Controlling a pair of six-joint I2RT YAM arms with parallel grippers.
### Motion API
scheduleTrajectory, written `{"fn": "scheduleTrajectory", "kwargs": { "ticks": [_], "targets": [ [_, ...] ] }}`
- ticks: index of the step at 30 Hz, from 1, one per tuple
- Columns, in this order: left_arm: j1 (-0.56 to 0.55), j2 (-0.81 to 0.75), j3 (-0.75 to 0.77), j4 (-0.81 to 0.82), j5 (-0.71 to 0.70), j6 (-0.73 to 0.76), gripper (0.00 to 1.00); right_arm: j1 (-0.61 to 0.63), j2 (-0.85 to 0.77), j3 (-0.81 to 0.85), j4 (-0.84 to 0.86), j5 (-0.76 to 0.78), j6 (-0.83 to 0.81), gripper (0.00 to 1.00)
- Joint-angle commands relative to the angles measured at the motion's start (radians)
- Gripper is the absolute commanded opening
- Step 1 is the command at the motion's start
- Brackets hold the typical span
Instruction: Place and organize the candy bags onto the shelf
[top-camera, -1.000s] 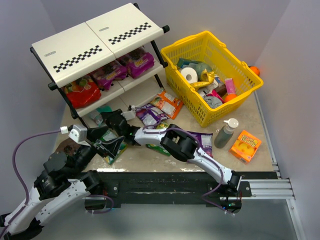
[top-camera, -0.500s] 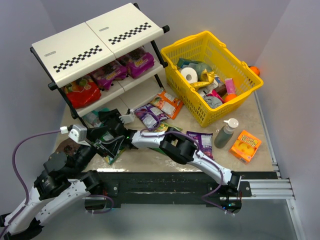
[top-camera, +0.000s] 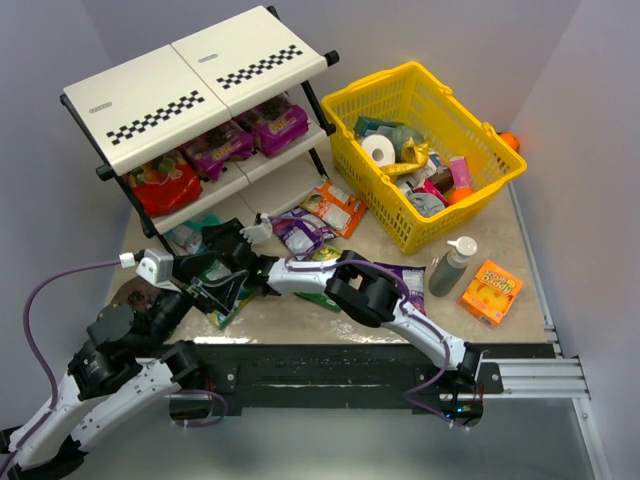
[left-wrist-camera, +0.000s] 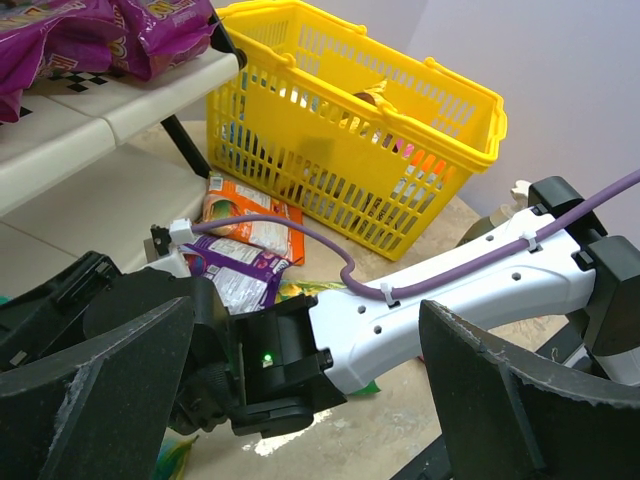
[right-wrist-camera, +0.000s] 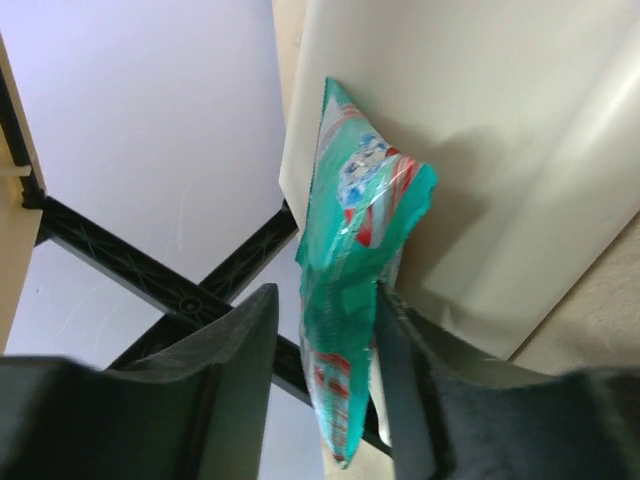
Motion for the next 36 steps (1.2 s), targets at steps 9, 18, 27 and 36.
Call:
{"fn": "scheduleTrajectory", "kwargs": {
  "ticks": [9, 18, 27, 36],
  "targets": [
    [0.003, 0.01, 0.001, 0.021, -0.016, 0.019, 1.0, 0.0, -0.007, 0.054, -0.03, -0.018, 0.03, 0.14],
    [0.002, 0.016, -0.001, 0.019, -0.025, 0.02, 0.99, 0.001, 0.096, 0.226, -0.097, -0.02, 0.05, 0.15],
    [0.003, 0.018, 0.001, 0.018, -0.027, 0.022, 1.0, 0.001, 0.008, 0.076, -0.045, -0.028, 0.056, 0.55],
    [0.003, 0.002, 0.002, 0.013, -0.042, 0.013, 1.0, 0.004, -0.125, -0.117, 0.006, -0.066, -0.008, 0.66]
  ]
}}
